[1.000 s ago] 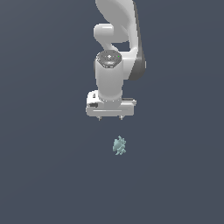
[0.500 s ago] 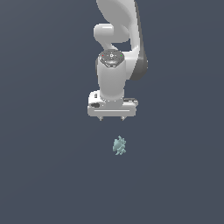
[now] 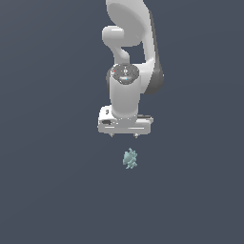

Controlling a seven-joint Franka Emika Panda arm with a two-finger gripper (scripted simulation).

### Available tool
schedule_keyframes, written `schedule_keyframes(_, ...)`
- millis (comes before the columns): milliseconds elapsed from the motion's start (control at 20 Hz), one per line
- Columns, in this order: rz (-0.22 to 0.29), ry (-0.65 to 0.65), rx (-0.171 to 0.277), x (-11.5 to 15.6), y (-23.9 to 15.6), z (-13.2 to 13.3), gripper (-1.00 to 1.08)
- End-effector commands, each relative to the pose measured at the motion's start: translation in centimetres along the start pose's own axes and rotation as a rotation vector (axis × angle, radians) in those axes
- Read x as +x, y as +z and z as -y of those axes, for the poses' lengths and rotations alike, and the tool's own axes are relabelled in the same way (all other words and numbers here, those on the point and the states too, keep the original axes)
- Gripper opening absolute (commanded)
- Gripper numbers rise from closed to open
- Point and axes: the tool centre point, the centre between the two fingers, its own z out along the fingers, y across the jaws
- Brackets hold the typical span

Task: Pick up the object and move it to a goal position.

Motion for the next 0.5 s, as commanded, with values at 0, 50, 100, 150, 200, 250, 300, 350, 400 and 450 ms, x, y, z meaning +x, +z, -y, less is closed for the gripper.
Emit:
schedule_keyframes(0, 0.001, 0.014, 0.000, 0.9, 0.8, 0.5, 1.00)
schedule_keyframes(50, 0.002, 0.021, 0.000, 1.3, 1.1, 0.7, 1.00)
schedule_keyframes(100, 0.002, 0.028, -0.001, 1.8, 1.5, 1.0, 1.00)
schedule_keyframes(150, 0.003, 0.035, -0.001, 2.2, 1.9, 1.2, 1.00)
schedule_keyframes(200, 0.004, 0.043, -0.001, 2.6, 2.3, 1.5, 1.00)
schedule_keyframes(250, 0.004, 0.049, -0.001, 3.0, 2.7, 1.7, 1.00)
schedule_keyframes(300, 0.005, 0.056, -0.001, 3.4, 3.1, 2.0, 1.00)
schedule_keyframes(350, 0.005, 0.061, -0.001, 3.7, 3.4, 2.2, 1.00)
schedule_keyframes(400, 0.005, 0.067, -0.001, 4.0, 3.7, 2.3, 1.00)
schedule_keyframes(450, 0.006, 0.072, -0.001, 4.2, 4.0, 2.5, 1.00)
